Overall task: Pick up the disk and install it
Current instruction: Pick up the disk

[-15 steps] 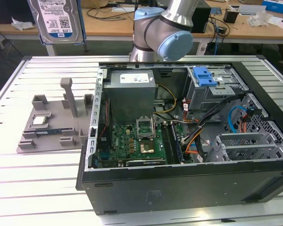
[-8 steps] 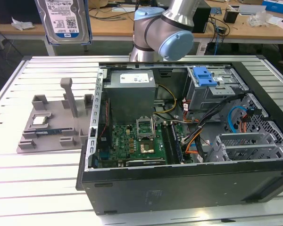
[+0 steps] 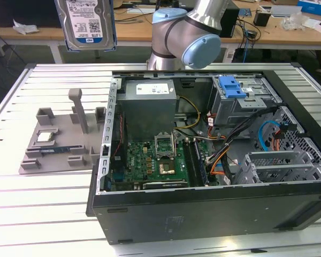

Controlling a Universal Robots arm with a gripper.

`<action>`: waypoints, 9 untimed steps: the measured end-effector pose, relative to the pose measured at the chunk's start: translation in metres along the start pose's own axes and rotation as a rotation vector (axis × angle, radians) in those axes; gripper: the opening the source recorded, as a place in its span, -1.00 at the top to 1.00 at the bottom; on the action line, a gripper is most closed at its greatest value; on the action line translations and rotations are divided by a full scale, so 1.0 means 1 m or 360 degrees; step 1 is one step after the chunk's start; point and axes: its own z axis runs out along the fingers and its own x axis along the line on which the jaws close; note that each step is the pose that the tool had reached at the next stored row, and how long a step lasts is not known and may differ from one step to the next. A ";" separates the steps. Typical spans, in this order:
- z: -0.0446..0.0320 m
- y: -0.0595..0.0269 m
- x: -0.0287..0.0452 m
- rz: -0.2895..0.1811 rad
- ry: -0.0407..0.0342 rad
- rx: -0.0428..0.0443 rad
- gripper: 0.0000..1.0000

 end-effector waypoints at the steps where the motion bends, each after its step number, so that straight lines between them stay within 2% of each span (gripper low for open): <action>1: 0.0000 -0.0026 0.0001 0.0000 0.0001 0.0000 0.26; 9: -0.0001 -0.0296 0.0013 0.0000 0.0007 -0.0002 0.26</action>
